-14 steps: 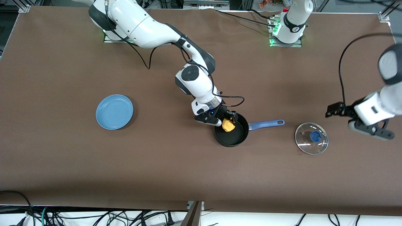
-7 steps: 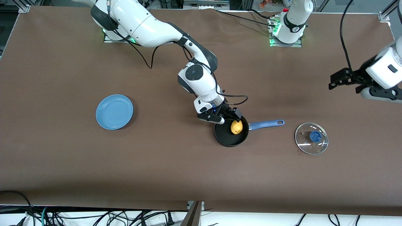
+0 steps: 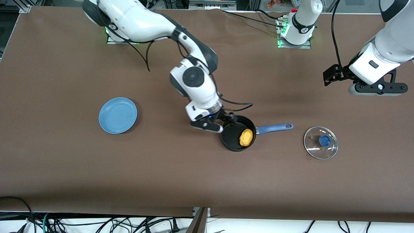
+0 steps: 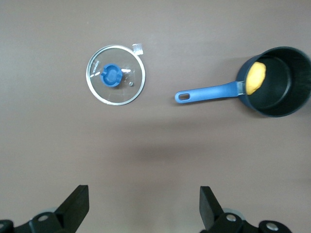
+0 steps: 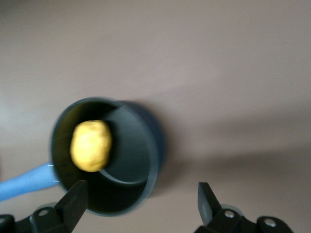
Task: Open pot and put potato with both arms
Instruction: 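Open the right gripper and raise it away from the saucepan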
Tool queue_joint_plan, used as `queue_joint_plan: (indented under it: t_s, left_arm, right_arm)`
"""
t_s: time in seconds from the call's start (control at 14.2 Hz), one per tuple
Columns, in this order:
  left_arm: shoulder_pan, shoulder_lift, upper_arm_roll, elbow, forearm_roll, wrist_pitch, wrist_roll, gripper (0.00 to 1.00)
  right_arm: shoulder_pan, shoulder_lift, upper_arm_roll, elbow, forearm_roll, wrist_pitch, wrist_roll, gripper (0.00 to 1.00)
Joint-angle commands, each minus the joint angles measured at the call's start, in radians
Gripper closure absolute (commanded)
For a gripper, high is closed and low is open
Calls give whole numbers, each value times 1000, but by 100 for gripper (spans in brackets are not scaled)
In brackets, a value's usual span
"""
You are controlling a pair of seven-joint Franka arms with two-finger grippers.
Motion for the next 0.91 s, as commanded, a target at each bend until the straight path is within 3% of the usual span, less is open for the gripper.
queue_joint_plan:
  t_s: [0.0,0.49,0.84]
  left_arm:
    - [-65,-93,72,-147,9,94,-3,0]
    - [-65,-89,58,-112,19,93,-1,0]
    - [-50,-69,71,-37,17,47,6,0]
  right_arm:
    - [-96,-128,5,-69,3,-204,-193,0]
    - [-377,-485,2,-406,-14,-377,-627,0]
    - [-525,-640,0,-437,-40,-530,-887,0]
